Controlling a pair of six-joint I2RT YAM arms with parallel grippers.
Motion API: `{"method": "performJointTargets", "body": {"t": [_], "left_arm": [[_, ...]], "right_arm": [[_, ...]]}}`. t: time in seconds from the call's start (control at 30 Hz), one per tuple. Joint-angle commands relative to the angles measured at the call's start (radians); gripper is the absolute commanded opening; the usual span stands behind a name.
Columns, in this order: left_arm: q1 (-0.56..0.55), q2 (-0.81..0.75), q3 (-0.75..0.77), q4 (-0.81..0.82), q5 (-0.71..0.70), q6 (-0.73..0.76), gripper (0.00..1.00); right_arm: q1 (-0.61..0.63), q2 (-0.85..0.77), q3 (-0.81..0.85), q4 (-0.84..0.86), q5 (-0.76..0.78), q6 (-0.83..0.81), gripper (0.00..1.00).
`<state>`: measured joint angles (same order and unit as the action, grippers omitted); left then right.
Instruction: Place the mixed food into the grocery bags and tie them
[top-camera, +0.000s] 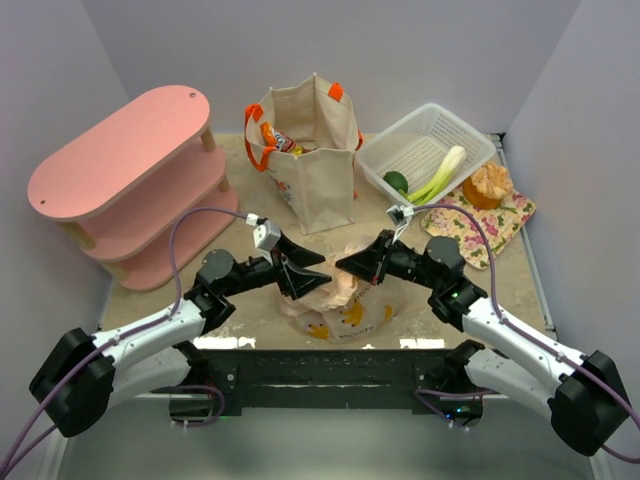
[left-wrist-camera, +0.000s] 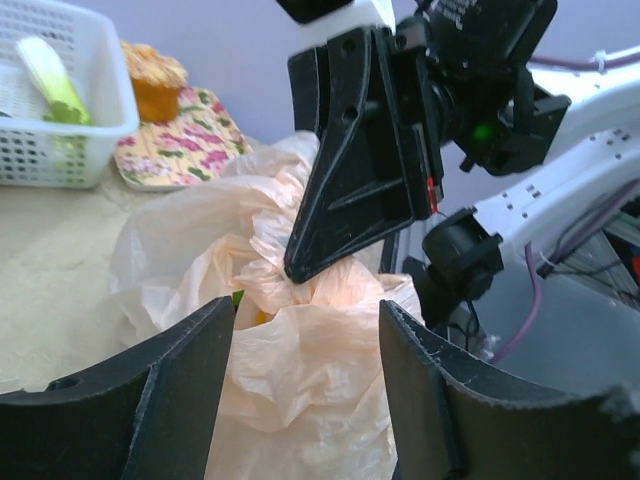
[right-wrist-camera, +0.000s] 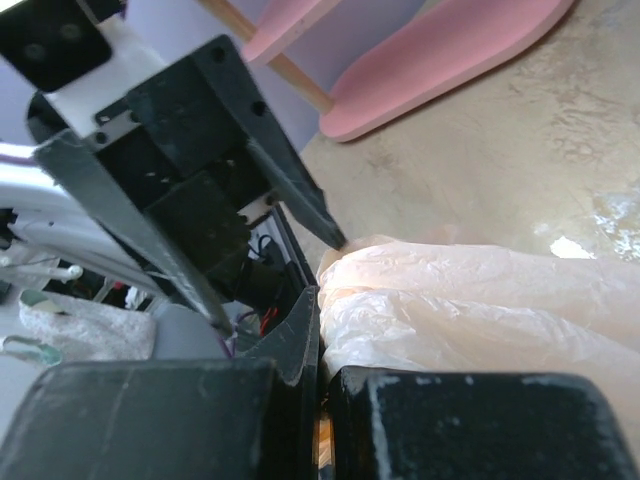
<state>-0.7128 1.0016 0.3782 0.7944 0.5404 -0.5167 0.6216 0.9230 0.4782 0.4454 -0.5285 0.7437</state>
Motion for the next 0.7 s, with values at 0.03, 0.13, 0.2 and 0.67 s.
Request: {"method": "performJointTargets", "body": {"t": [0.03, 0.13, 0.2, 0.67], "left_arm": [[0.022, 0.075, 0.071, 0.111, 0.194, -0.043, 0.63], [0.026, 0.100, 0.082, 0.141, 0.210, -0.066, 0.59], [0.027, 0.115, 0.088, 0.161, 0.225, -0.080, 0.56], [0.085, 0.137, 0.094, 0.189, 0.210, -0.115, 0.44]], "right_arm": [[-0.002, -0.004, 0.031, 0.099, -0.096, 0.013, 0.00], [0.000, -0.001, 0.039, 0.087, -0.103, 0.008, 0.00], [0.000, 0.000, 0.036, 0.092, -0.107, 0.008, 0.00], [-0.002, -0.001, 0.028, 0.127, -0.131, 0.031, 0.00]]}}
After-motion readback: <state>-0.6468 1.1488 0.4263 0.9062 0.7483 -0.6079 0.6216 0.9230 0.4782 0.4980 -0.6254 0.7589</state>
